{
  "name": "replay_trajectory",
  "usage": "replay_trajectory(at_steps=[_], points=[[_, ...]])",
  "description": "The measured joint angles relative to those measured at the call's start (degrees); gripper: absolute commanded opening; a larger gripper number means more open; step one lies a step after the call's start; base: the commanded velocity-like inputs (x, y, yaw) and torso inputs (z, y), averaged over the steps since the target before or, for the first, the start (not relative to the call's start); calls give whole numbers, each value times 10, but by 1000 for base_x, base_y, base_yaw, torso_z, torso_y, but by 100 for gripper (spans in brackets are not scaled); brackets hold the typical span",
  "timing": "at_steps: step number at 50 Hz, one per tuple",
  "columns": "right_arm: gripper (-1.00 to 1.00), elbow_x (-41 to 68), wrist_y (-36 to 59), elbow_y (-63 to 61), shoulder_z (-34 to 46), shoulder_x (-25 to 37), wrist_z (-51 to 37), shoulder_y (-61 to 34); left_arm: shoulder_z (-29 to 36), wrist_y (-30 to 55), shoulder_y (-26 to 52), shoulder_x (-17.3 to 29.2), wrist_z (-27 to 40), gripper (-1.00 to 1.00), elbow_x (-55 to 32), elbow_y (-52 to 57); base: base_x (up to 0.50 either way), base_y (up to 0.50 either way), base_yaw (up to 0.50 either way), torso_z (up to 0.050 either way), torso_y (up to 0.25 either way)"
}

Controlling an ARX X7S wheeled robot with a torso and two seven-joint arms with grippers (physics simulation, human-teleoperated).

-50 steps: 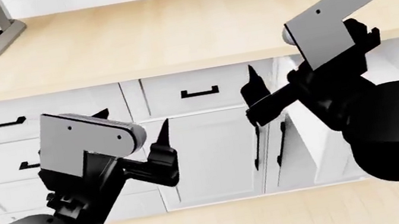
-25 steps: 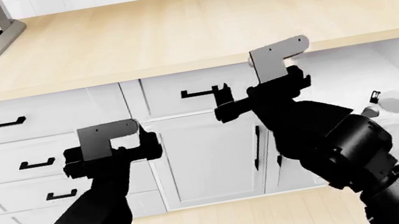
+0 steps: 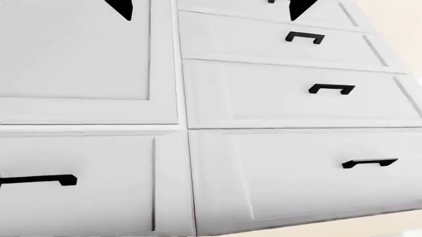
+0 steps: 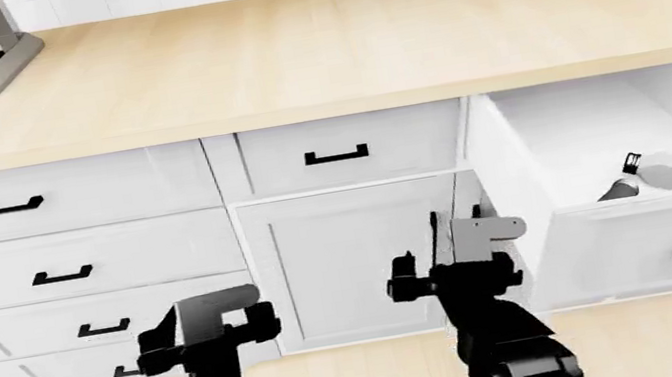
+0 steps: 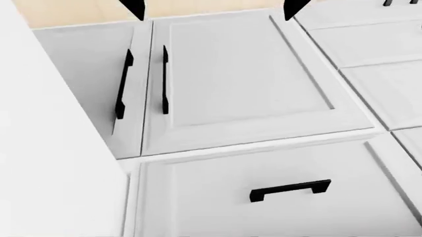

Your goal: Pick and place the shaker into the drawer. Then close the cabinet.

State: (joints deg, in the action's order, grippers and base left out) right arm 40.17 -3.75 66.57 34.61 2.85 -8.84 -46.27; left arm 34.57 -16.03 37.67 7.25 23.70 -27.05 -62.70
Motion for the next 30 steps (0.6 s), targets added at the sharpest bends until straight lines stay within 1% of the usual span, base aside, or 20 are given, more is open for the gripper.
replay_trajectory(at_steps=[6, 14, 19, 30], points=[[100, -14, -14, 39, -16, -12, 6, 7, -18, -15, 12, -21, 4, 100, 39, -56, 0, 0, 0, 0, 0], [100, -27, -19, 64, -18, -21, 4, 11, -63, -11, 19, -40, -8, 100, 95, -92, 0, 0, 0, 0, 0], [100, -38, -15, 72, -19, -24, 4, 13, -87, 13, 21, -47, -22, 100, 132, -104, 0, 0, 0, 0, 0], [100, -72, 9, 80, -41, -27, 10, 14, -125, 101, 24, -58, -57, 100, 192, -117, 0, 0, 0, 0, 0]])
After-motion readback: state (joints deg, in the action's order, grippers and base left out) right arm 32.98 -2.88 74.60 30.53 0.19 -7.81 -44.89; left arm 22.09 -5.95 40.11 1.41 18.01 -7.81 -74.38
